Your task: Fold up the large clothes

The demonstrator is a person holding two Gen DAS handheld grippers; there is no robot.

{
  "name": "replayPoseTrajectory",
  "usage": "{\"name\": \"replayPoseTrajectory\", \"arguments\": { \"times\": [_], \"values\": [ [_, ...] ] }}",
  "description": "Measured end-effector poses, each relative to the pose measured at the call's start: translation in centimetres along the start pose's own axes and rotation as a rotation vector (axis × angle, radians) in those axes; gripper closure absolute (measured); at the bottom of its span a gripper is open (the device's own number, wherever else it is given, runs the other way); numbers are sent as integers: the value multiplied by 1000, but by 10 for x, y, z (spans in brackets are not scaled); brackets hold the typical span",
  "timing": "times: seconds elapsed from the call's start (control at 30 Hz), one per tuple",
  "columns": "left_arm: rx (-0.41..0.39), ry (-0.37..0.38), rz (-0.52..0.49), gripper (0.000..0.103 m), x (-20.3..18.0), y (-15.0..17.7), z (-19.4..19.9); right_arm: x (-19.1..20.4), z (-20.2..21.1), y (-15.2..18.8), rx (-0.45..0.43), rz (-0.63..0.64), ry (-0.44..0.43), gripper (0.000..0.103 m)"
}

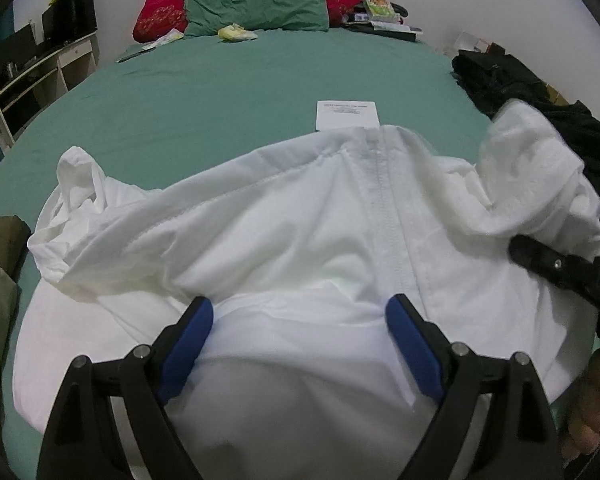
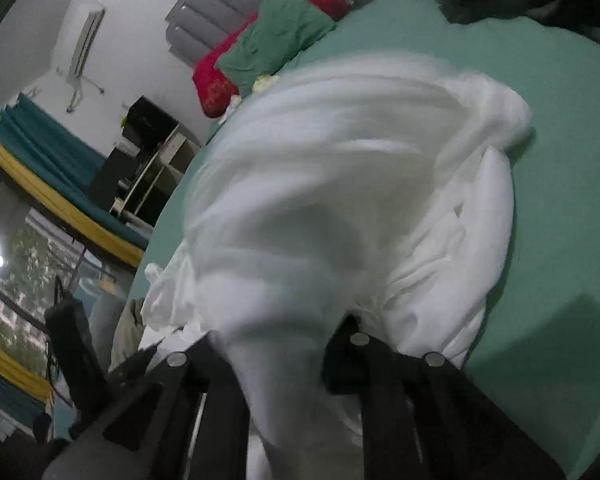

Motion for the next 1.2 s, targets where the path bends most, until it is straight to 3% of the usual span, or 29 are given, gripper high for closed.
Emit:
{"name": "replayPoseTrajectory", "arguments": {
  "times": [0.1, 0.27, 0.4, 0.5, 0.7, 0.83, 0.9, 0.97, 1.07, 1.13, 1.2],
  "values": [
    [32, 9, -1, 14, -2, -6, -1, 16, 9, -4, -7, 60, 45, 94],
    [39, 13, -31, 14, -5, -12, 2, 56, 17, -9, -1, 261, 196, 94],
    [62, 115, -20, 14, 7, -20, 15, 85, 11, -9, 10, 389, 327, 94],
    [27, 180, 2, 14, 34, -31, 40, 99, -4, -8, 34, 473, 430, 94],
    [-46, 179, 32, 14, 121, -45, 71, 145, -38, 0, 78, 699, 608, 92],
    [-67, 183, 31, 14, 164, -43, 69, 185, -67, 26, 138, 820, 642, 78],
    [-75, 184, 83, 14, 192, -40, 66, 205, -86, 41, 186, 861, 639, 73],
    [-73, 170, 170, 14, 218, -38, 60, 220, -103, 58, 215, 905, 649, 61],
    [-43, 165, 287, 14, 244, -40, 59, 231, -116, 74, 232, 906, 650, 57],
    [-74, 211, 300, 14, 249, -50, 70, 237, -119, 82, 233, 895, 631, 56],
    [-100, 202, 291, 13, 254, -54, 77, 248, -121, 88, 221, 913, 593, 52]
  ]
}}
Point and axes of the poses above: each gripper's, at about its wrist camera, not at the fingertips, and z roughly against the way its jaws point, x to its left, y to its underside, the point moved 5 cm from there along -z, roughly the way its jaws point, and after that the axes turned 8 degrees about -y, right-handed, at the moved point
